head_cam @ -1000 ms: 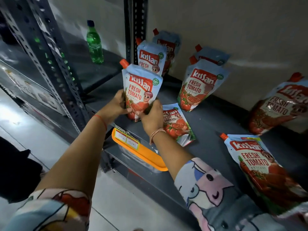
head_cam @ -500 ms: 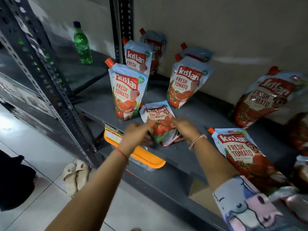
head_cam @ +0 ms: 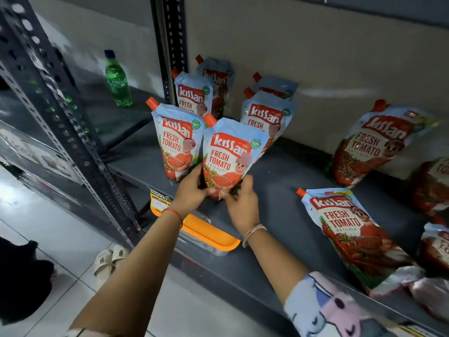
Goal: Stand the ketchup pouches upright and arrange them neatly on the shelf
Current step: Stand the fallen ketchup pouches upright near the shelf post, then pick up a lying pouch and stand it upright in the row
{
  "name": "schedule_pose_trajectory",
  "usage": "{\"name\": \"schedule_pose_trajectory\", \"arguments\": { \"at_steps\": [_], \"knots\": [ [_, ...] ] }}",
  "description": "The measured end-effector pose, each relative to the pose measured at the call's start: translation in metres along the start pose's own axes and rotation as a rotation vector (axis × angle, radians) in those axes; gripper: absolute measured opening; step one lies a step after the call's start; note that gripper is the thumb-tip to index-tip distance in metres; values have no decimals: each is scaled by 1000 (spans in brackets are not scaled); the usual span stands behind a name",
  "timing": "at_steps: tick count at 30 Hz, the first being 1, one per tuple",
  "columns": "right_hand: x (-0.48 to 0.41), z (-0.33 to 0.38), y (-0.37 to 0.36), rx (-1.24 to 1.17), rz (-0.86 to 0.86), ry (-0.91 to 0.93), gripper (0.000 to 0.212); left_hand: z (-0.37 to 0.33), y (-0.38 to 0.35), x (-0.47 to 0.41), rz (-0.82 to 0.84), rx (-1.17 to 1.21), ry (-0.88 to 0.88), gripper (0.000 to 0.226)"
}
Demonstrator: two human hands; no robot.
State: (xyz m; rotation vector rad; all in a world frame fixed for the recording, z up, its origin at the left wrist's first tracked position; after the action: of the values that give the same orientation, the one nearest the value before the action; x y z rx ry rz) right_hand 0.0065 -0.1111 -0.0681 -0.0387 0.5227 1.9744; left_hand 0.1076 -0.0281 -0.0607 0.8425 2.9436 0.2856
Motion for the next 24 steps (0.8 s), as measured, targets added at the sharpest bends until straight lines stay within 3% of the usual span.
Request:
{"name": "schedule_pose_trajectory", "arguments": {
  "at_steps": [4,7,10,12,13,15,17,19,21,24],
  "knots": [
    [6,-7,-3,23,18,-64,38,17,-3,1,-10,-128,-94,65],
    [19,-6,10,-22,33,-88,57,19,-8,18,-190,-192,-131,59],
    [36,-3,58,175,-98,134,66,17,-22,56,-500,-281,-215,49],
    [31,2,116,347,-318,322,61,9,-48,85,-560,-355,-346,45],
    [22,2,145,432,-415,350,58,4,-61,95,-517,-356,-375,45],
    [-2,-10,212,627,-478,220,55,-14,-100,112,-289,-249,-331,45],
    [-27,-28,249,792,-278,-23,50,-25,-131,118,-26,-62,-70,32],
    [-35,-44,266,847,55,-213,45,-36,-167,130,221,103,320,21],
    [-38,-55,274,694,183,-296,37,-45,-196,142,389,164,546,31],
    [-35,-66,277,263,119,-505,19,-47,-220,152,472,217,622,28]
  ]
}}
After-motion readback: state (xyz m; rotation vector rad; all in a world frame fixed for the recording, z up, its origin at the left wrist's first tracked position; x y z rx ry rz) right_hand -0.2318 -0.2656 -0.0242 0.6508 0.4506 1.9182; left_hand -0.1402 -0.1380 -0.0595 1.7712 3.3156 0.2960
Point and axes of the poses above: each hand's wrist, its own x-axis away from the middle knuckle, its own y-axis out of the back of the hand, z = x × y, the point moved 3 cm from there along -x, towards the middle knuckle, and after that the axes turned 15 degrees about -z, right-handed, at the moved point
